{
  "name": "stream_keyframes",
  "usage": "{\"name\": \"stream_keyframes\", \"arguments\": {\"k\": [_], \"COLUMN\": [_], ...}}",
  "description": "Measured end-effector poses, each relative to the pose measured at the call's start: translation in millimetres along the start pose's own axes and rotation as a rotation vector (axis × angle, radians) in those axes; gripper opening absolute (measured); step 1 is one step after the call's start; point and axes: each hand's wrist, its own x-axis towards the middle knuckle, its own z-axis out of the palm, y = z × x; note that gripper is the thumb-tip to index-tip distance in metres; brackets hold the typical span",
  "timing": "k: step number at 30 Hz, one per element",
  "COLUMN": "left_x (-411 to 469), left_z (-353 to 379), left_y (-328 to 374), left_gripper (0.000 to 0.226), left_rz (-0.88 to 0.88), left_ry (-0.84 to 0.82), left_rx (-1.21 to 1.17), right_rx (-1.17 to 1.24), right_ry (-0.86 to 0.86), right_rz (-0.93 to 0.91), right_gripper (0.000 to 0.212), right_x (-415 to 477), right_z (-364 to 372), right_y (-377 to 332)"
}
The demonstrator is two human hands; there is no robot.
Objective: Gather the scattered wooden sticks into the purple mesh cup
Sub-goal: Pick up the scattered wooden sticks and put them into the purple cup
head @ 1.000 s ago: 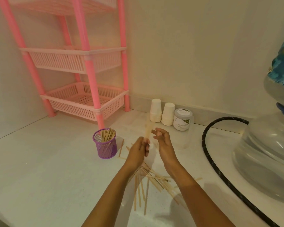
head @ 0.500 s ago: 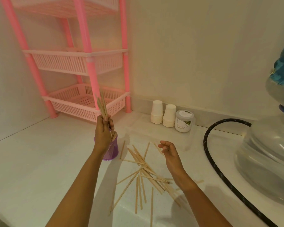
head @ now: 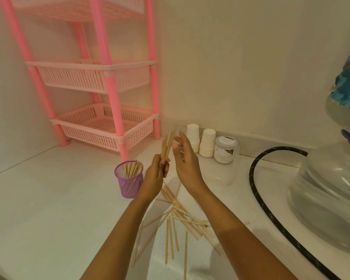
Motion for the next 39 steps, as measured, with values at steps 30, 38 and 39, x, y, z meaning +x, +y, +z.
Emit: {"name": "stream_keyframes", "arguments": {"k": [30, 38, 39], "left_x": [42.1, 28.5, 26.2], "left_z": [-75.4, -75.9, -73.9], "left_y": [-7.1, -35.4, -34.6], "left_gripper": [0.022, 0.014, 0.015], "left_rz": [-0.137, -0.260, -0.270], "left_ry": [0.453, 0.334, 0.320], "left_rx": [-0.073, -0.008, -0.042], "right_rx": [0.037, -0.088, -0.104], "right_ry": [0.126, 0.108, 0.105], "right_rz": [0.133, 0.207, 0.205], "right_gripper": [0.027, 0.037, 0.037], "right_x": [-6.7, -20.3, -21.4], "right_z": [-30.0, -35.2, -35.9], "right_y": [39.9, 68.4, 70.0]}}
